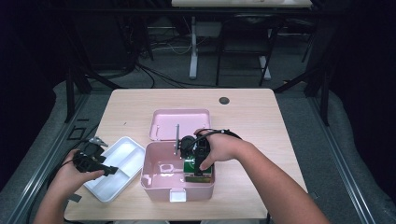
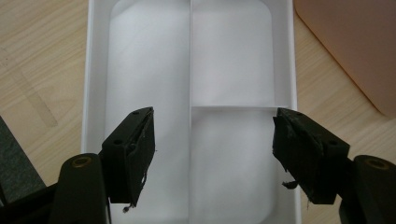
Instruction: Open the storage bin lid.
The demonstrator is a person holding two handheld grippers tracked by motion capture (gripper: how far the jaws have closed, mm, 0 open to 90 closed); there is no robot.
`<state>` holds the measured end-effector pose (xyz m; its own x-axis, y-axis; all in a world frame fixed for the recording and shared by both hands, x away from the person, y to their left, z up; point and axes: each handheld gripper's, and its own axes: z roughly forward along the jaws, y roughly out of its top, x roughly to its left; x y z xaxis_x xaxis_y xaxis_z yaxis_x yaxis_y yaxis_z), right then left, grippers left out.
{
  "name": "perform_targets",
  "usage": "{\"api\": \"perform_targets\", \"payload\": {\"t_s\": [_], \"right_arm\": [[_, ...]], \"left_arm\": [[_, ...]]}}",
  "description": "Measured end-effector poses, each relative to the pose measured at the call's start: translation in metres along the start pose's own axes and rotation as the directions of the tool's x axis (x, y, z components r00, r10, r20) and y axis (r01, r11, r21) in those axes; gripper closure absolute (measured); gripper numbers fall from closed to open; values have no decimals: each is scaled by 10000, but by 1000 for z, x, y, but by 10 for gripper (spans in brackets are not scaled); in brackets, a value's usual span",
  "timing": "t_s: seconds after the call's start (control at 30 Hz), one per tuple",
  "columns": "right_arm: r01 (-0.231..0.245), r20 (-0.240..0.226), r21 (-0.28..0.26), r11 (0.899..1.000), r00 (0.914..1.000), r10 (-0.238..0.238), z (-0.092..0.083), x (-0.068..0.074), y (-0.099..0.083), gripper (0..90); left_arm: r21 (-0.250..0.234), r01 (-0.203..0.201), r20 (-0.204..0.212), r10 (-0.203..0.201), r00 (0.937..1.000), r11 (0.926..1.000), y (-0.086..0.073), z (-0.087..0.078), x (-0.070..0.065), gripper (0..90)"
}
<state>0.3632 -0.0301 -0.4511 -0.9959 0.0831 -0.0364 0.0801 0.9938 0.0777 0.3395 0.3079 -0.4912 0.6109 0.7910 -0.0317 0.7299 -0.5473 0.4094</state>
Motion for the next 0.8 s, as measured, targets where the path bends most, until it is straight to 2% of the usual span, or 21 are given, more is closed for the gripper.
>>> {"api": "perform_targets", "payload": {"t_s": [0.3, 0.43, 0.63, 0.8], "right_arm": [[-132, -97, -140, 9998, 9999, 130, 10, -3, -3, 155], [-169, 18, -140, 9998, 9999, 169, 15, -3, -4, 155], [-153, -116, -51, 9999, 9998, 152, 18, -3, -3, 152], [-37, -10, 92, 10000, 10000, 37, 20, -2, -2, 163]], "left_arm": [[32, -38, 22, 38, 10000, 10000, 0, 1, 0, 310], [45, -50, 6, 50, 10000, 10000, 0, 1, 0, 310], [47, -49, 17, 49, 10000, 10000, 0, 1, 0, 310], [48, -80, 12, 80, 10000, 10000, 0, 1, 0, 309]]}}
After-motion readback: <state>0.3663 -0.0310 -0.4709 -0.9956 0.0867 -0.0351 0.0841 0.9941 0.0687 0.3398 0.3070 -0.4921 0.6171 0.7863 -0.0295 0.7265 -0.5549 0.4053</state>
